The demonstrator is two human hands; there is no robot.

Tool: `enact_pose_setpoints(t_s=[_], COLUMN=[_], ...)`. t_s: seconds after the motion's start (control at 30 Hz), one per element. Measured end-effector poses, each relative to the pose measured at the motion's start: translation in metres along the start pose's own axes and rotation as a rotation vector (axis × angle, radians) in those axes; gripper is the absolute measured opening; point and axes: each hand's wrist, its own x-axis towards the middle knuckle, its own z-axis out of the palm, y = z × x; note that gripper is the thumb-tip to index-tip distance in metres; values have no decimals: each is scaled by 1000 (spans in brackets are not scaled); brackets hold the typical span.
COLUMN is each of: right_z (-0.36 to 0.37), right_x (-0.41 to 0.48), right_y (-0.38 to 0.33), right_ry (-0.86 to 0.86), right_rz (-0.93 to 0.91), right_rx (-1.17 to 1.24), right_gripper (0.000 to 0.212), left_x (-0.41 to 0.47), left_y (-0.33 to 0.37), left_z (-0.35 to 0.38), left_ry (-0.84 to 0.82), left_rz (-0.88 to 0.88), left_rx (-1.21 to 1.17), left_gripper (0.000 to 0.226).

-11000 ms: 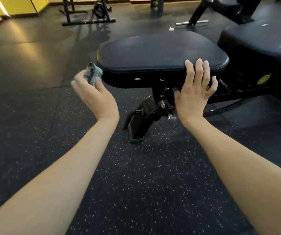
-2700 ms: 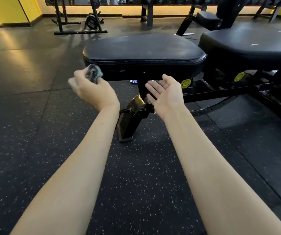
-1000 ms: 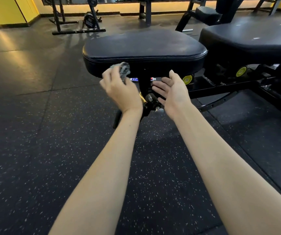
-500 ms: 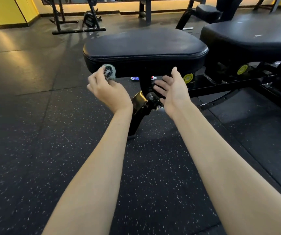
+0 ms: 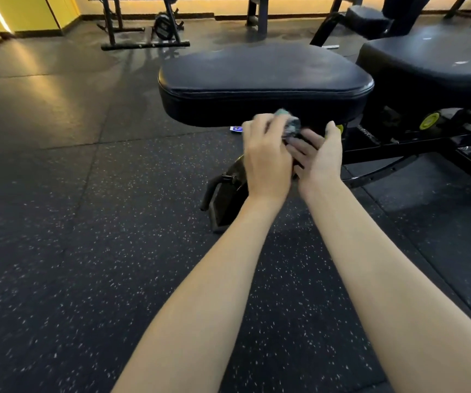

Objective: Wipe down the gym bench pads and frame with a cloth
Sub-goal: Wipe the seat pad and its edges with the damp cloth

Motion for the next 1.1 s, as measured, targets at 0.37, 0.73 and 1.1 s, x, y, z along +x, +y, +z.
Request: enact_pose_setpoints(t_s=[0.37, 0.73, 1.1], right_z=[-15, -13, 57], right_x=[4, 6, -36], right_y=[-11, -17, 33], right_ry=[3, 77, -95], right_rz=[-2, -86, -357], right_rx=[14, -241, -611], right_gripper=[45, 40, 25], left_x=[-2, 34, 46], left_y=[25, -32, -86], left_z=[34, -11, -82], left_ry=[-37, -3, 389], left_rz=[-13, 298, -611], left_rx=[-80, 166, -4], left_gripper=[21, 24, 36])
